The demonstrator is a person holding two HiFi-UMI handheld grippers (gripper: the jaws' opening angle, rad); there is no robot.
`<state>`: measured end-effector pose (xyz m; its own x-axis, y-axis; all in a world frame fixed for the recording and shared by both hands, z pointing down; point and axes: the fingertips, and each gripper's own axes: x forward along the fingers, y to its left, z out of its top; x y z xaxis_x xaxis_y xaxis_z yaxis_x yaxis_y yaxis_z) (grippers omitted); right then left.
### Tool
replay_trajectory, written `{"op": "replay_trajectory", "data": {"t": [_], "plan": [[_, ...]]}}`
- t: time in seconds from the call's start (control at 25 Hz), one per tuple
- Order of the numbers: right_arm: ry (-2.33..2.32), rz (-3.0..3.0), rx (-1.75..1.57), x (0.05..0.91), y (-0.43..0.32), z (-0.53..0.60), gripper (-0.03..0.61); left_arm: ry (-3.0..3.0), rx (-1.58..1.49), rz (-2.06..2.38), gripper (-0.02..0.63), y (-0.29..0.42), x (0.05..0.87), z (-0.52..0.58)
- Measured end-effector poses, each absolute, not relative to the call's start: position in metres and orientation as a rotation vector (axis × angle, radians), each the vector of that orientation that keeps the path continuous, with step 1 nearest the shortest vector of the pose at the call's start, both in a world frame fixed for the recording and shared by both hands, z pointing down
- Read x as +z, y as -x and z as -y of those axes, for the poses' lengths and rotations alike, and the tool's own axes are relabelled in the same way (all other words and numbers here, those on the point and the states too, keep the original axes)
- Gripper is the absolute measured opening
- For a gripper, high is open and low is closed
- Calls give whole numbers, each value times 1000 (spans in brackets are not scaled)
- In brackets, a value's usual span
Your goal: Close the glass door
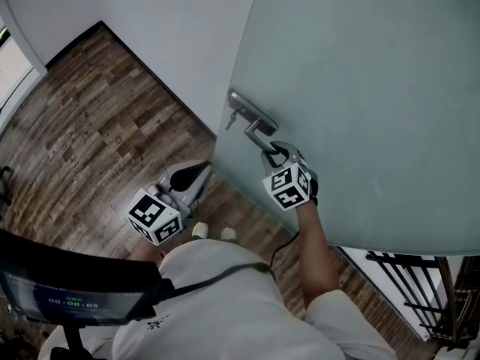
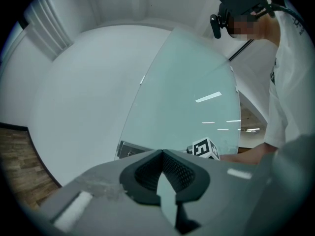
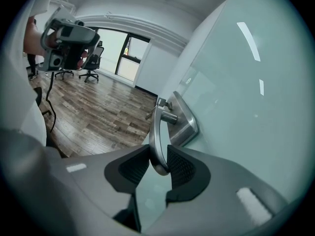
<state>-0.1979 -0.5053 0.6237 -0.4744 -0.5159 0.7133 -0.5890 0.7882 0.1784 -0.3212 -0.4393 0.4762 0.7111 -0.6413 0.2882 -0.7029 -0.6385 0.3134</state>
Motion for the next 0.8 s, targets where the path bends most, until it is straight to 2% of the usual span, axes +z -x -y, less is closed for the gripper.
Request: {"op": "replay_trajectory", "data": {"t": [0.4, 0.8], "plan": [[-824, 2210, 82, 636, 216, 444, 121, -2532, 239, 1023, 6, 342, 507, 401], [-720, 2246, -2, 594, 244, 419, 116, -2505, 211, 1166, 6, 353, 464, 396]]}}
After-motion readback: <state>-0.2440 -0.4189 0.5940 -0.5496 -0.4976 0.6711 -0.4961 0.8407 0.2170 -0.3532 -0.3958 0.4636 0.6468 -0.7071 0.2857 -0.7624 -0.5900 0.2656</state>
